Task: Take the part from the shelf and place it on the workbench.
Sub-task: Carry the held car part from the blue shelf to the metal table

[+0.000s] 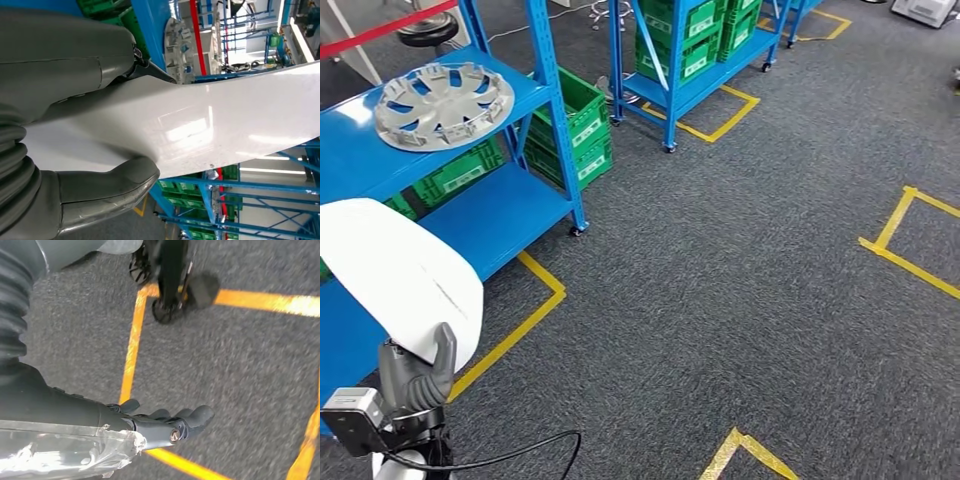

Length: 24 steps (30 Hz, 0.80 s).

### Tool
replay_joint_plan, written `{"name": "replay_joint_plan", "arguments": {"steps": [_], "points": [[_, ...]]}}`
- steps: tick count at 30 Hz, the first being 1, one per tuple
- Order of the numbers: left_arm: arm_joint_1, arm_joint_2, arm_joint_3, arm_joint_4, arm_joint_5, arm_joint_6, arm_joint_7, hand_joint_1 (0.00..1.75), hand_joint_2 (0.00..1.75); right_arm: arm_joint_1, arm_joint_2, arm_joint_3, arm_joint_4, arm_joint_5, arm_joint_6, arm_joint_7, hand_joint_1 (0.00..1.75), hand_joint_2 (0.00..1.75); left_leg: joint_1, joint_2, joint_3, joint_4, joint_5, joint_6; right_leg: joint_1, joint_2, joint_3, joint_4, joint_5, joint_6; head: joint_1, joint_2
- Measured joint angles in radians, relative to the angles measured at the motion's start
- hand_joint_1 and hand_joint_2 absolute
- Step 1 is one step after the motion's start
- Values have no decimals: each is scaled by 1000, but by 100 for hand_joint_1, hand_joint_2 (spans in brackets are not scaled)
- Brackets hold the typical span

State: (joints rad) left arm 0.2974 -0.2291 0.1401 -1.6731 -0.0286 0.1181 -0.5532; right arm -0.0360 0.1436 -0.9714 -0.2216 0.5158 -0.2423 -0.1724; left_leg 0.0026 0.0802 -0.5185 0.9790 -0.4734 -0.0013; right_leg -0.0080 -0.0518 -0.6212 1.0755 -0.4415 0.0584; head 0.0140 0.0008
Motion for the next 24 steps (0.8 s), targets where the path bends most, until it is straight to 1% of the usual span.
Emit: {"name": "replay_joint_plan", "arguments": {"steps": [1, 2, 4, 5, 6, 7, 8, 9, 10, 11, 12, 13, 14, 15, 16, 17, 18, 19, 20, 21, 22, 23, 24], "points": [[6, -6, 10, -11, -4, -6, -3, 175, 175, -2, 1, 2, 0, 11, 11, -11, 0, 175, -3, 10, 3, 1, -3, -5, 2, -14, 23, -40, 8, -7, -1, 0], [11, -13, 20, -21, -7, -13, -7, 175, 175, -2, 2, 6, 0, 23, 20, -20, 0, 175, -6, 19, 5, 1, -4, -9, 6, -20, 30, -55, 9, -14, -3, 0], [12, -30, 37, -32, -12, -28, -15, 175, 175, 0, 2, 14, 0, 47, 29, -33, 0, 175, -5, 34, 7, -1, -6, -18, 7, 3, 26, -56, 13, -29, -3, 0], [10, -38, 43, -34, -14, -34, -19, 175, 175, 2, 1, 19, 0, 56, 30, -41, 0, 175, -3, 25, 5, 5, -13, -24, 6, 14, 25, -59, 15, -36, -4, 0], [7, -44, 47, -34, -16, -37, -24, 175, 175, 3, 1, 23, 0, 62, 28, -51, 0, 175, -1, 4, -4, 26, -31, -28, 3, 25, 24, -62, 19, -42, -5, 0], [4, -48, 52, -34, -19, -38, -30, 175, 175, 2, 0, 25, 0, 65, 24, -63, 0, 175, 0, -22, -22, 68, -59, -31, 0, 36, 24, -65, 22, -47, -7, 0], [2, -51, 56, -33, -23, -36, -35, 175, 175, 1, -1, 26, 0, 64, 20, -76, 0, 175, 1, -50, -51, 132, -94, -33, -1, 48, 23, -66, 24, -50, -8, 0], [0, -54, 59, -33, -26, -33, -40, 175, 175, 0, -1, 26, 0, 61, 16, -88, 0, 175, 2, -65, -85, 205, -127, -34, -1, 61, 21, -66, 25, -52, -9, 0], [0, -57, 62, -32, -29, -29, -43, 175, 175, -1, -2, 26, 0, 59, 14, -97, 0, 175, 2, -72, -115, 265, -146, -34, -1, 76, 19, -66, 26, -53, -10, 0], [-1, -60, 65, -31, -31, -25, -46, 175, 175, -1, -2, 26, 0, 57, 13, -102, 0, 175, 3, -75, -133, 295, -146, -35, -2, 91, 18, -66, 27, -52, -10, 0], [-1, -61, 67, -30, -31, -23, -47, 175, 175, 0, -1, 26, 0, 56, 12, -104, 0, 175, 4, -76, -132, 285, -126, -35, -3, 106, 18, -66, 29, -51, -10, 0], [-2, -63, 68, -30, -31, -21, -48, 175, 175, 1, -1, 26, 0, 56, 10, -104, 0, 175, 6, -81, -112, 239, -90, -36, -5, 121, 18, -65, 30, -48, -10, 0], [-1, -65, 70, -30, -31, -20, -49, 175, 175, 2, -1, 26, 0, 57, 9, -103, 0, 175, 11, -99, -83, 174, -51, -38, -6, 136, 17, -64, 32, -43, -10, 0], [-1, -67, 71, -30, -31, -20, -49, 175, 175, 1, 0, 26, 0, 58, 7, -102, 0, 175, 17, -125, -52, 104, -23, -40, -7, 151, 13, -60, 32, -37, -11, 0], [0, -68, 73, -30, -31, -20, -50, 175, 175, -1, 0, 26, 0, 59, 6, -102, 0, 175, 22, -149, -32, 55, -7, -40, -7, 165, 7, -56, 34, -30, -11, 0], [1, -70, 75, -29, -31, -20, -50, 175, 175, -2, 0, 26, 0, 60, 5, -102, 0, 175, 25, -167, -22, 28, -3, -38, -8, 176, 0, -52, 36, -23, -11, 0], [2, -73, 76, -29, -31, -20, -51, 175, 175, -1, 0, 26, 0, 62, 4, -102, 0, 175, 23, -170, -20, 19, -6, -32, -9, 188, -7, -52, 39, -15, -11, 0], [2, -74, 78, -29, -31, -20, -51, 175, 175, 1, 0, 26, 0, 64, 2, -100, 0, 175, 21, -160, -22, 22, -4, -24, -13, 198, -12, -56, 43, -8, -11, 0], [3, -77, 79, -30, -31, -21, -51, 175, 175, 5, 0, 26, 0, 66, -2, -96, 0, 175, 20, -148, -22, 21, -2, -16, -14, 189, -17, -53, 42, -3, -11, 0], [5, -79, 80, -32, -31, -25, -52, 175, 175, 7, 0, 26, 0, 67, -7, -92, 0, 175, 19, -137, -21, 19, 0, -9, -13, 166, -27, -39, 33, 0, -8, 0], [9, -81, 83, -35, -29, -34, -52, 175, 175, 8, 1, 26, 0, 69, -11, -88, 0, 175, 19, -124, -21, 18, 1, -3, -10, 134, -45, -1, 10, 2, -6, 0], [17, -82, 87, -39, -29, -47, -52, 175, 175, 6, 2, 26, 1, 72, -14, -86, 0, 175, 17, -110, -20, 17, 2, 2, -8, 97, -72, 58, -23, 2, -3, 0], [26, -83, 91, -41, -33, -61, -54, 175, 175, 4, 3, 27, 1, 78, -17, -85, 0, 175, 13, -94, -20, 17, 1, 5, -7, 75, -104, 127, -58, 3, -1, 0]]}}
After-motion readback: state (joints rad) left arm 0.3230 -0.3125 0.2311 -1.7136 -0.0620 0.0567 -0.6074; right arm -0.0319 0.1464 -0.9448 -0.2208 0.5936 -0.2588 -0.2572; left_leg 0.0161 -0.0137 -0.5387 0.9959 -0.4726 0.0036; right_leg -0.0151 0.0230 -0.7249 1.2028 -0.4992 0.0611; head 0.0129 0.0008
